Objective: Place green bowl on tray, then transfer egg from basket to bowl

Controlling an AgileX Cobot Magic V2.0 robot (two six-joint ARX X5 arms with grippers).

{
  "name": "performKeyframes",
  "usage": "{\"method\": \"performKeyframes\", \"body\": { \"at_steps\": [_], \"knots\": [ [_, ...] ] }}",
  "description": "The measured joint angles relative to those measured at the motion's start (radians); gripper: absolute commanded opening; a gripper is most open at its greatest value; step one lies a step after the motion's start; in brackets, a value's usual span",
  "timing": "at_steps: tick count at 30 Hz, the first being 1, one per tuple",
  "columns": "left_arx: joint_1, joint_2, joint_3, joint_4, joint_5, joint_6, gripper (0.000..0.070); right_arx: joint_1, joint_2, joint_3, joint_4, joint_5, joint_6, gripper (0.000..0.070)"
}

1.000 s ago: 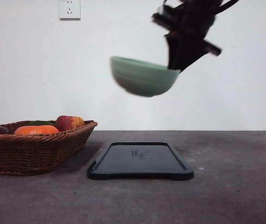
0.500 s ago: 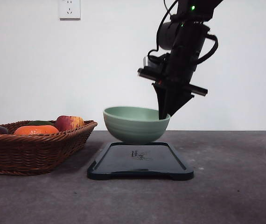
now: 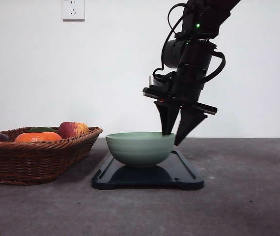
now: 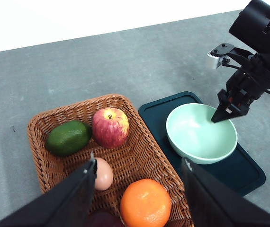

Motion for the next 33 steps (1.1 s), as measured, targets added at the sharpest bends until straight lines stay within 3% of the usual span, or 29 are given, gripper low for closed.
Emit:
{"method": "performKeyframes", "body": {
  "at_steps": [6, 19, 26, 33],
  "knots": [
    [0.0, 0.0, 0.0, -0.001, 0.0, 0.0, 0.0357, 0.006, -0.066, 0.025, 0.0, 0.001, 0.0, 0.0306],
    [0.0, 0.0, 0.0, -0.047, 0.0, 0.0, 0.0357, 0.096, -0.324, -0.04, 0.254, 0.079, 0.0, 0.0303],
    [0.0, 0.0, 0.0, -0.047, 0.0, 0.0, 0.0357, 0.136, -0.426, -0.2, 0.393, 0.124, -0.001, 0.0282],
    [0.0, 0.0, 0.0, -0.047, 0.0, 0.0, 0.0357, 0.141, -0.618, -0.487, 0.545, 0.126, -0.001, 0.0282]
  ]
}}
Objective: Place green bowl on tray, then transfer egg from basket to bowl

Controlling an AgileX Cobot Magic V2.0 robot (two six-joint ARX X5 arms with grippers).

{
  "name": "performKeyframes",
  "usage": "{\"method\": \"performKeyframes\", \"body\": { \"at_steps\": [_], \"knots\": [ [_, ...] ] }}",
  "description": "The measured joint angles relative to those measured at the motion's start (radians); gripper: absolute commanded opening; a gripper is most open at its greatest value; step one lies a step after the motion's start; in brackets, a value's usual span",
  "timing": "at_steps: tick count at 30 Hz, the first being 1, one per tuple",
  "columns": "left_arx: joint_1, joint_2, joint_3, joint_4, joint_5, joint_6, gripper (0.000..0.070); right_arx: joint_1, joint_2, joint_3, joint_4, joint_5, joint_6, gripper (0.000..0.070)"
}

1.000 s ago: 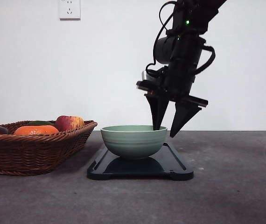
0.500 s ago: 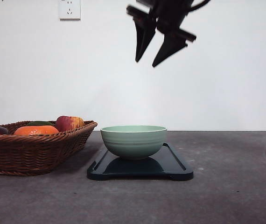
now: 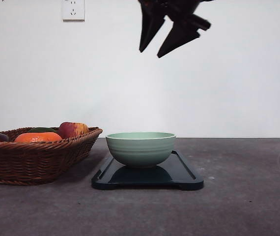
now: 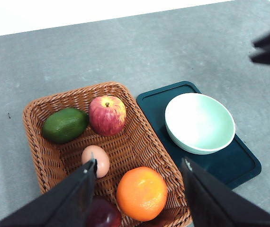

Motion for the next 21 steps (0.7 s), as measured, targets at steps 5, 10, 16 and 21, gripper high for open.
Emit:
{"method": "performKeyframes", "body": {
  "at_steps": [5, 10, 16, 21],
  "knots": [
    [0.0, 0.0, 0.0, 0.0, 0.0, 0.0, 0.0357, -0.001, -0.159, -0.251, 0.074, 0.006, -0.003, 0.0281],
    [0.0, 0.0, 0.0, 0.0, 0.0, 0.0, 0.0357, -0.001, -0.348, -0.463, 0.115, 0.035, -0.011, 0.0281],
    [0.0, 0.0, 0.0, 0.0, 0.0, 0.0, 0.0357, -0.001, -0.576, -0.64, 0.11, 0.083, -0.016, 0.0282],
    [0.0, 0.0, 0.0, -0.001, 0.0, -0.004, 0.0357, -0.001, -0.731, -0.694, 0.009, 0.111, -0.019, 0.0282]
  ]
}}
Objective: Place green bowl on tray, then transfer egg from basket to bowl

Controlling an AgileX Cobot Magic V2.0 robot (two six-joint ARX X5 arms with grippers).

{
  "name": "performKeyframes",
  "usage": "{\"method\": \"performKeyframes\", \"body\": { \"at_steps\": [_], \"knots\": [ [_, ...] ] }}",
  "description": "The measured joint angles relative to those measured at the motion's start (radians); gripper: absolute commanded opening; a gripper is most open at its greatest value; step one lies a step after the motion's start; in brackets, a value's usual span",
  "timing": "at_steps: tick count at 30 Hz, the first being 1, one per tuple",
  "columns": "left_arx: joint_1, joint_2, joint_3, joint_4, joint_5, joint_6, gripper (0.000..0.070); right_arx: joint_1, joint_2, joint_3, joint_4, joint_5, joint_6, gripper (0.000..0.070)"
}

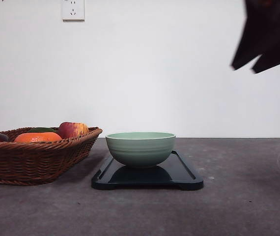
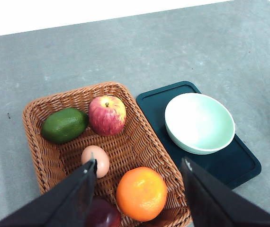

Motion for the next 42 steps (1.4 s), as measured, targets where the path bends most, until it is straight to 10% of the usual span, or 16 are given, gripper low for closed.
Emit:
{"method": "performKeyframes", "body": {
  "at_steps": [27, 42],
  "knots": [
    [-0.222, 0.607, 0.289, -0.126, -0.403, -0.134, 0.0357, 0.0, -0.135, -0.001, -0.033, 0.026, -0.001, 0.0281],
    [-0.225, 0.879, 0.301, -0.04, -0.455, -0.203, 0.0479, 0.0, -0.135, -0.001, -0.033, 0.026, 0.0, 0.0282]
  ]
}}
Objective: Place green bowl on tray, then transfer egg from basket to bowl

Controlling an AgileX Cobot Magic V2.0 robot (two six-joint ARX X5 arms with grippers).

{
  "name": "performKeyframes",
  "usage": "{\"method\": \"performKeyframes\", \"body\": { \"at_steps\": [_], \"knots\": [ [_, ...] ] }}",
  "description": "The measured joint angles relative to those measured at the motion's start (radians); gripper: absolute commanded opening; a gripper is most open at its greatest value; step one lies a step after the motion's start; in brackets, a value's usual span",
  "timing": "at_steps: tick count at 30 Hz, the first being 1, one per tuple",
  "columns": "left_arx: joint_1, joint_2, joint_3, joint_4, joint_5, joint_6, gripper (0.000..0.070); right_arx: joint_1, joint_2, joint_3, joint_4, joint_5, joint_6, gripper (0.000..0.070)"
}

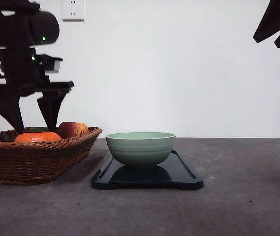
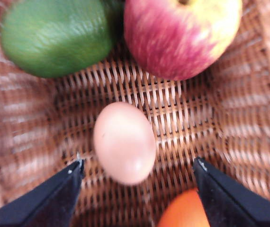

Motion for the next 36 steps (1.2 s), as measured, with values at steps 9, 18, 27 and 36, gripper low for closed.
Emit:
{"method": "performKeyframes", "body": {
  "at_steps": [9, 18, 27, 36],
  "knots": [
    [0.001, 0.068, 0.002, 0.051, -0.018, -0.011, 0.0477, 0.0, 0.0, 0.0, 0.0, 0.0, 0.001, 0.0282],
    [0.004, 0.103, 0.002, 0.074, -0.024, -0.025, 0.0468, 0.0, 0.0, 0.0, 0.0, 0.0, 0.001, 0.0281],
    [0.004, 0.103, 0.003, 0.073, -0.026, -0.026, 0.0338, 0.0, 0.0, 0.0, 0.0, 0.004, 0.001, 0.0282],
    [0.004, 0.103, 0.004, 0.07, -0.028, -0.026, 0.0183, 0.0, 0.0, 0.0, 0.0, 0.022, 0.001, 0.0282]
  ]
}}
